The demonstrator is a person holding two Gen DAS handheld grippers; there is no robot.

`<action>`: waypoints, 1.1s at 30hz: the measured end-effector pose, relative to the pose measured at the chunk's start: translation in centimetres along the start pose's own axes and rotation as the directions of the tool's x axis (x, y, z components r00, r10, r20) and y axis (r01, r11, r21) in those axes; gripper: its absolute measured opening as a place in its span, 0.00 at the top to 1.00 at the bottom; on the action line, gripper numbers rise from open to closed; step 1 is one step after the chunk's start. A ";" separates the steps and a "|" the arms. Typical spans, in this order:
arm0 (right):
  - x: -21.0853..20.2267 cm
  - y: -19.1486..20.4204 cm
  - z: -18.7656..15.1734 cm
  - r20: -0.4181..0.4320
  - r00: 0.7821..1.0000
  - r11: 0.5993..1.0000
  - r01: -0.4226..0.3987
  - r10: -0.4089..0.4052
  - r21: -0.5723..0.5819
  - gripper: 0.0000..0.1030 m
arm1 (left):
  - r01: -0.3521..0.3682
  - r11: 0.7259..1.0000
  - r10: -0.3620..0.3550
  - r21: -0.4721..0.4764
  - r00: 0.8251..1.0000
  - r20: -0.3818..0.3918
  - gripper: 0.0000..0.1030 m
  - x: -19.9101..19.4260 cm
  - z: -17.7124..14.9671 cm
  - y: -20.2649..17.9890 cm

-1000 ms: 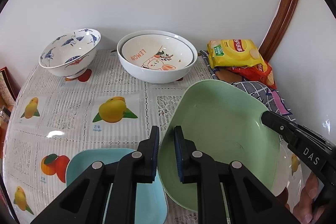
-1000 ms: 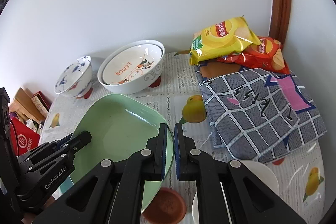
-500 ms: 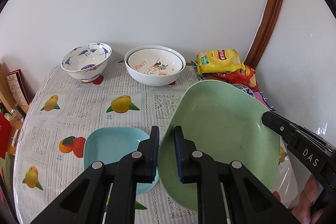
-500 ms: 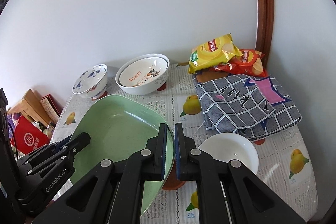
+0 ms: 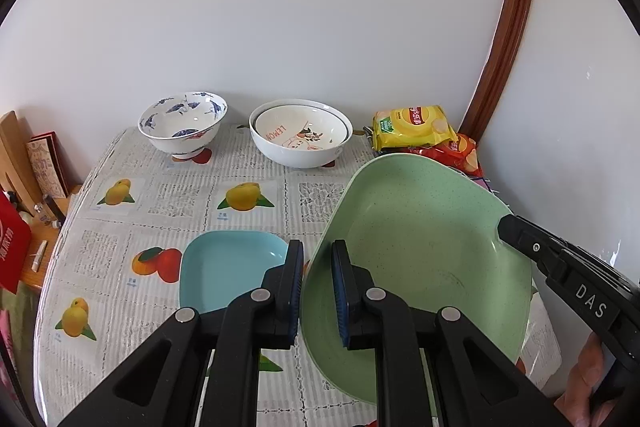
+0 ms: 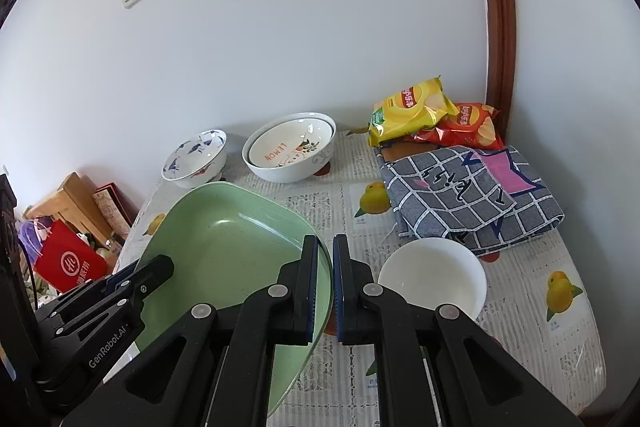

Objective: Organize plates and bowls

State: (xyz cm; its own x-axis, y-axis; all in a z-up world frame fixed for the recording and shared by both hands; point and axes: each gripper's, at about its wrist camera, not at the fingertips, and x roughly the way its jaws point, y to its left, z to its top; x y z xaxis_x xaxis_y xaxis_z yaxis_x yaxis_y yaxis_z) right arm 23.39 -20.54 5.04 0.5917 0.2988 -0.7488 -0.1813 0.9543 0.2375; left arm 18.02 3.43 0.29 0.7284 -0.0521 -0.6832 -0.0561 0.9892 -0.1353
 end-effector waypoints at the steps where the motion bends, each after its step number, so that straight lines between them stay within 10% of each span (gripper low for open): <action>1: -0.1 0.0 0.0 0.001 1.000 1.000 0.000 0.000 -0.001 0.92 | 0.000 1.000 0.000 0.000 1.000 0.001 0.86 -0.1 -0.1 0.0; 33: 2.9 2.2 -0.1 -0.038 0.999 1.000 -0.010 0.009 -0.024 0.92 | -0.013 0.998 0.011 -0.063 0.999 -0.037 0.86 2.1 -0.2 2.9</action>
State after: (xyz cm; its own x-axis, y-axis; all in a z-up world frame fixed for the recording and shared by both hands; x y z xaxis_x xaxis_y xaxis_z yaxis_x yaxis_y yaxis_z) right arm 24.63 -17.56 3.40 0.5595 0.3070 -0.7698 -0.2059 0.9512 0.2297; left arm 19.20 6.14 -1.66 0.7020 -0.0463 -0.7107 -0.1087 0.9792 -0.1711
